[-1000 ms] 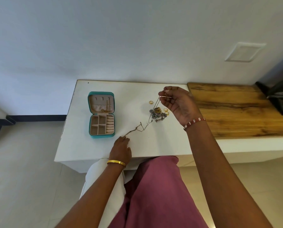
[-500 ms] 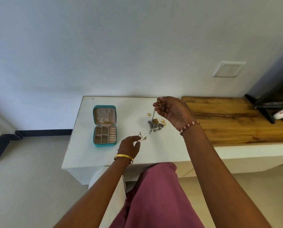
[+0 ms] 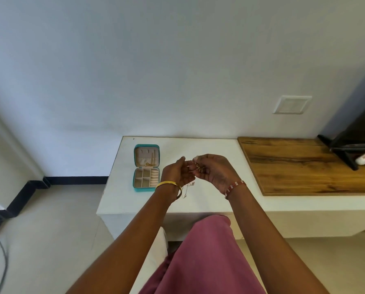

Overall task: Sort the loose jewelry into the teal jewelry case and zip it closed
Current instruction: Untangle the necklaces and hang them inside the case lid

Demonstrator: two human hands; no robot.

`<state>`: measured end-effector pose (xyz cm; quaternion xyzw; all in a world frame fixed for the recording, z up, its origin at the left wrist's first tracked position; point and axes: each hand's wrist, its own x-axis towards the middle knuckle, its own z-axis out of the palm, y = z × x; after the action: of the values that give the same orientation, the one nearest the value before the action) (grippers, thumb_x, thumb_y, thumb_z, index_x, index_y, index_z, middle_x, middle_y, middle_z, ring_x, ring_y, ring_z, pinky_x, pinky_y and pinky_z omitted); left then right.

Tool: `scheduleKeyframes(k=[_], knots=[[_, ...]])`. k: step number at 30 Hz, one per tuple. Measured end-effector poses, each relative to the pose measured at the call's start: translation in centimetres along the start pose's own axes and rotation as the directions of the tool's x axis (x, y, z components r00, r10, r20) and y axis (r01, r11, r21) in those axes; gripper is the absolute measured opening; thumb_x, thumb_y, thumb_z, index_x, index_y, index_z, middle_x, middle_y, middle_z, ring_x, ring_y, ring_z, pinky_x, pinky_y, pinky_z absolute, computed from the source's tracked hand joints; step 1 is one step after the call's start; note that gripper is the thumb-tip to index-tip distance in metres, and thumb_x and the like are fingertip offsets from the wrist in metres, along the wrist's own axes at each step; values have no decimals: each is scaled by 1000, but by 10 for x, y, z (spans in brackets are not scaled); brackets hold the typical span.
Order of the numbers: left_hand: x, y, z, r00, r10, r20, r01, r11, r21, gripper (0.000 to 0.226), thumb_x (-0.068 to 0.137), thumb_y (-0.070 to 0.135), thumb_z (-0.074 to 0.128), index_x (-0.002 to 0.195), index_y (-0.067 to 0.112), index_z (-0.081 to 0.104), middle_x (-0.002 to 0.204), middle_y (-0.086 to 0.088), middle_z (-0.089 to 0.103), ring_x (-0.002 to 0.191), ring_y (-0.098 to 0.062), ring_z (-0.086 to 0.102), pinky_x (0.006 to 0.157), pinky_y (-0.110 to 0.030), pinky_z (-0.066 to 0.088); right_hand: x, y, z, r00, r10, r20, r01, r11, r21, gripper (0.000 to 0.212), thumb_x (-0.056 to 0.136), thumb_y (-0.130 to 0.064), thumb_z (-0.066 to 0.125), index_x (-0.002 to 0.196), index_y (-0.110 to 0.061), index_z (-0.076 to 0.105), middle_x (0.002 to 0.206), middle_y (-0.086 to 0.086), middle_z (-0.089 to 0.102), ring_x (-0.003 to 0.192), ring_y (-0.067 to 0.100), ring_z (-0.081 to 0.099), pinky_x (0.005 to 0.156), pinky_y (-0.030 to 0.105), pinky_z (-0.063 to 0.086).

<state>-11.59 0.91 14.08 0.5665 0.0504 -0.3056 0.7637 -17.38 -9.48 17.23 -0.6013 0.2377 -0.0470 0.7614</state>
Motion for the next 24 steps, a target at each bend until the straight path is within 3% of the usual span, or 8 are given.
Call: scheduleKeyframes(k=[6,12,16,20,24], knots=[[-16,8,-9,992,-46,119,65,984,-167,19,90,19,52,82,8,66,63,-1,71,65,-17,65,56,-24,56,-25,24,3,999,-23,26,24,999,-46,8,86,-2,58,79,-6,61,70,12,64,56,18,60,56,24,53],[-26,15,-16,994,-38,99,60,971,-233,16,89,11,52,80,7,65,72,-5,68,77,-22,63,70,-31,54,-39,40,4,997,4,74,3,995,-98,11,85,3,55,86,-5,62,76,15,68,60,20,61,60,25,54],[-34,22,-18,996,-1,84,16,983,-185,15,89,13,54,78,11,65,76,-4,64,73,-19,60,67,-29,53,-41,46,3,990,60,128,-37,984,-174,11,87,-1,55,95,-5,62,83,16,69,63,21,63,66,28,56],[-40,25,-19,990,16,141,-7,998,-60,16,90,15,52,81,13,66,75,-3,62,65,-16,58,64,-26,52,-36,39,-3,993,80,91,-31,895,-446,13,89,-8,56,100,-3,62,86,16,68,61,20,62,64,28,55],[-44,28,-22,975,-8,221,7,1000,8,17,89,15,52,82,12,67,63,0,64,50,-12,60,51,-21,53,-28,23,-4,995,-84,61,104,796,-596,23,86,-6,58,109,-6,59,90,11,62,69,18,57,66,28,52]])
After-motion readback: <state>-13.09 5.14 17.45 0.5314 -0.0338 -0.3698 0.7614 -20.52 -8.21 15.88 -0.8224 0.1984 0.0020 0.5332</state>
